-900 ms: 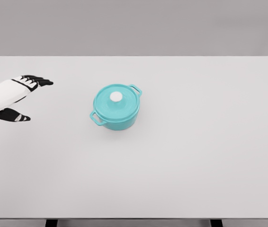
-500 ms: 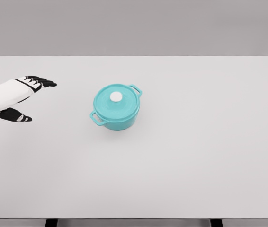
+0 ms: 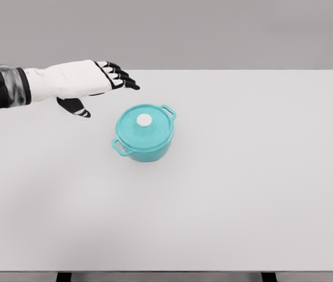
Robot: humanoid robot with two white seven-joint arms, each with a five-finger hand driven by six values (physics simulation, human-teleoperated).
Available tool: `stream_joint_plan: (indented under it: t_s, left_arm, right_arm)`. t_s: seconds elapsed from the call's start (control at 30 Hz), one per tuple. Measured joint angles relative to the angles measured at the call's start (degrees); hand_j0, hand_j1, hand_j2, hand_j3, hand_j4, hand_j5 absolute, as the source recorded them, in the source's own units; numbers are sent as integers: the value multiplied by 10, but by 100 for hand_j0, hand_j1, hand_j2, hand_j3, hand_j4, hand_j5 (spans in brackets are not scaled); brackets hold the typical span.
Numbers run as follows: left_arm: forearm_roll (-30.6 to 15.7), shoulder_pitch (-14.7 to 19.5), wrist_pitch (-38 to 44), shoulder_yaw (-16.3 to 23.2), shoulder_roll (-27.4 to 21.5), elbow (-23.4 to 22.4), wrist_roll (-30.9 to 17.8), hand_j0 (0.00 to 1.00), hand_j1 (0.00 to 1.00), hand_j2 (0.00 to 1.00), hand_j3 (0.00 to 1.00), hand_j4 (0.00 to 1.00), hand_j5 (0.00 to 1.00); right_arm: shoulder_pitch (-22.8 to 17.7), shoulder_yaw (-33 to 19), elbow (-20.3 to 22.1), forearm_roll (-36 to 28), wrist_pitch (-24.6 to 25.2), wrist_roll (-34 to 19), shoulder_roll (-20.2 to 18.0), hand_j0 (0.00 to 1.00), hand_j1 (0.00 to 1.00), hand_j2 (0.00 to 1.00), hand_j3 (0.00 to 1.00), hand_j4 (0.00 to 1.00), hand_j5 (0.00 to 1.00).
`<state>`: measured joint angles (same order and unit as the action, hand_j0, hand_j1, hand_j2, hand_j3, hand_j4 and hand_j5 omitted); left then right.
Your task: Open the lid of the pot with left arm
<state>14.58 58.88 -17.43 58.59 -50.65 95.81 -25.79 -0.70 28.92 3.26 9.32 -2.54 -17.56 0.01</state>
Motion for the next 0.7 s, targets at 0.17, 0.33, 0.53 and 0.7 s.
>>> stream_joint_plan:
  t_s: [0.17,0.33,0.53,0.7]
  left_arm:
    - [-2,45,-1,52,57,-25,-68,100,100,100,100,100,100]
    - [-26,60,0,64,94,-49,-88,100,100,100,100,100,100]
    - [-34,62,7,67,119,-84,-92,100,100,100,100,100,100]
    - [-34,62,9,68,126,-88,-92,95,95,95,95,95,95]
  right_arm:
    - [0,0,0,0,0,0,0,100,100,100,100,100,100]
    - [-1,0,0,0,0,0,0,100,100,100,100,100,100]
    - [-1,0,0,0,0,0,0,100,100,100,100,100,100]
    - [-1,0,0,0,0,0,0,100,100,100,100,100,100]
